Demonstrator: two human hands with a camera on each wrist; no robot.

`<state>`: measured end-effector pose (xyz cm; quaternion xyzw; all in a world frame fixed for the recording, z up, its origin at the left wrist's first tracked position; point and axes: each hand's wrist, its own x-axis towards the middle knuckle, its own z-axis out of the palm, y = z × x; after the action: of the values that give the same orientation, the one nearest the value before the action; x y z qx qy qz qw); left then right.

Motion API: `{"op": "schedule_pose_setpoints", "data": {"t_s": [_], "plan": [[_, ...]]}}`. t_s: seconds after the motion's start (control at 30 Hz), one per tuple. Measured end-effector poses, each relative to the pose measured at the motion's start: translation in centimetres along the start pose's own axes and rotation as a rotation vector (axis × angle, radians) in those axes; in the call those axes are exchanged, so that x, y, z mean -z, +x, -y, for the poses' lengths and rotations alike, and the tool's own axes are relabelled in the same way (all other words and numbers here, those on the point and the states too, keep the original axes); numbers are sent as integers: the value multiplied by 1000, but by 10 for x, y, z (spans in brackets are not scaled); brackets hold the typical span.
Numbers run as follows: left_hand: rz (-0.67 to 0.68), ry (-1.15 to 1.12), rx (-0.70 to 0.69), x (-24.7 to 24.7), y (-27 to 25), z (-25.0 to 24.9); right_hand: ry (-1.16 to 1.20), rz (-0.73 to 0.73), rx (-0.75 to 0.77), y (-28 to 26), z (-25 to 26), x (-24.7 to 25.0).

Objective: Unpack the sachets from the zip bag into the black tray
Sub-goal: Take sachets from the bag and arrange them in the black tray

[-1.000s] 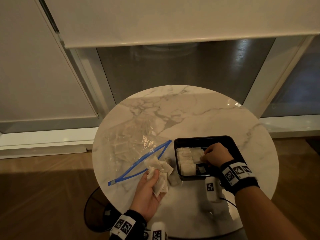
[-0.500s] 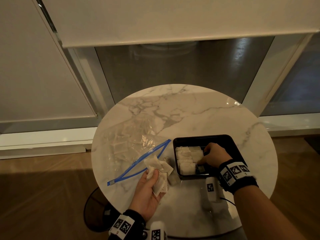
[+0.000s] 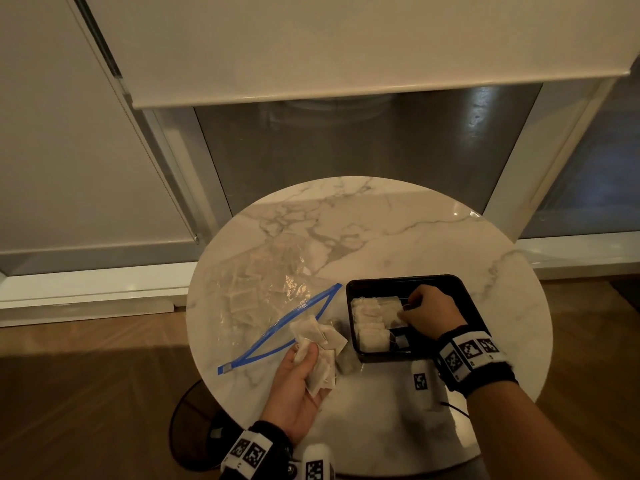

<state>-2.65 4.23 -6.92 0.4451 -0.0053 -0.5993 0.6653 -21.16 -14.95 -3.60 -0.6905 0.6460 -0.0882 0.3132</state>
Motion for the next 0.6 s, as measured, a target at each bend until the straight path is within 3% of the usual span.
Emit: {"op": "schedule_pose_setpoints", "data": {"t_s": [0.13, 0.23, 0.37, 0.6], "plan": [[72, 110, -86, -9, -11, -2, 220, -142, 183, -39, 15, 10], [108, 189, -167, -22, -18, -2, 318, 39, 303, -79, 30, 5], [77, 223, -247, -35, -22, -5, 385, 324, 342, -105, 35, 3], [82, 235, -274, -41, -36, -11, 489, 234, 399, -114, 37, 1]]}}
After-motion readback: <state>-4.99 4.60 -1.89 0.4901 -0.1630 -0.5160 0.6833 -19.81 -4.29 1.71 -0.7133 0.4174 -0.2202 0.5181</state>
